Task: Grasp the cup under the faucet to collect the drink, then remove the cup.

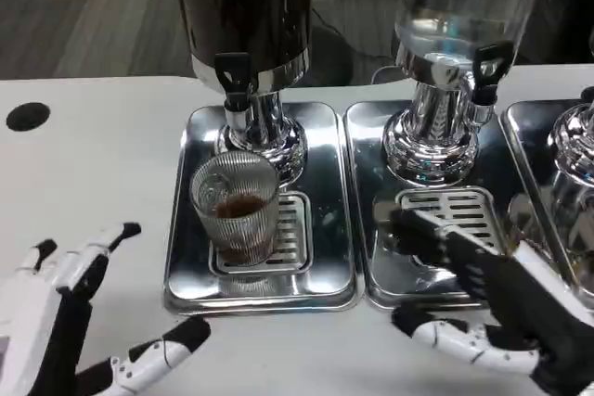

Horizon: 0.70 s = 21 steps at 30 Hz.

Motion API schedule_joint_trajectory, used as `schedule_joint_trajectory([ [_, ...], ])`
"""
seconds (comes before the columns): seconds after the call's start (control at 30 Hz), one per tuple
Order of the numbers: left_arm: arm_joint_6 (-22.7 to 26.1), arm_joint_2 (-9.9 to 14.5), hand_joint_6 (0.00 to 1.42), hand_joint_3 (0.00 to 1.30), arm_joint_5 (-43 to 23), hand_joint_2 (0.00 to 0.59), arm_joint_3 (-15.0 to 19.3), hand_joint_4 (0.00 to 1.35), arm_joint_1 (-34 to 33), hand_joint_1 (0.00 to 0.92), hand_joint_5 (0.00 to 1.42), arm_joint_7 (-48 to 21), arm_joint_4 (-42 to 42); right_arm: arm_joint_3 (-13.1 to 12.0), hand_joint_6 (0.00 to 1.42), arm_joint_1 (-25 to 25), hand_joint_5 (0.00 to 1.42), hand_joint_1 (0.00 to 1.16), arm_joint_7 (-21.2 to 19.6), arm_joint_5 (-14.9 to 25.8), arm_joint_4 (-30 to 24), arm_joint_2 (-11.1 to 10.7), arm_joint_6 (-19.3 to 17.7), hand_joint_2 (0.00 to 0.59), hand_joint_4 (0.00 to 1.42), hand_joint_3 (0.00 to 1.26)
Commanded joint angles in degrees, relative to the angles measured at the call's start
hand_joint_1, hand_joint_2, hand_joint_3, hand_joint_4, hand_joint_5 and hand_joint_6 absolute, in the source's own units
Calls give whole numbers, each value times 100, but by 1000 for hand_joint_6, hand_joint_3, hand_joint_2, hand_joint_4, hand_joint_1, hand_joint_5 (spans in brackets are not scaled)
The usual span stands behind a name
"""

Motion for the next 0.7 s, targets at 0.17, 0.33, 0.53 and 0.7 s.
schedule_joint_trajectory([
  [0.17,-362,-91,73,208,139,46,-30,144,377,13,243,238,114,361,82,-360,144,655,-202,-485,-37,288,235,167,134,140],
  [0.33,-527,-126,73,208,110,49,55,144,572,14,243,318,165,530,64,-581,143,670,-220,-567,-114,438,451,169,120,136],
  [0.53,-704,-136,73,208,111,51,114,144,782,14,236,413,220,744,64,-862,134,675,-243,-719,-121,606,709,169,103,136],
  [0.7,-813,-142,73,208,76,51,208,144,908,14,233,481,267,919,64,-1199,133,677,-237,-882,-34,724,952,169,100,136],
])
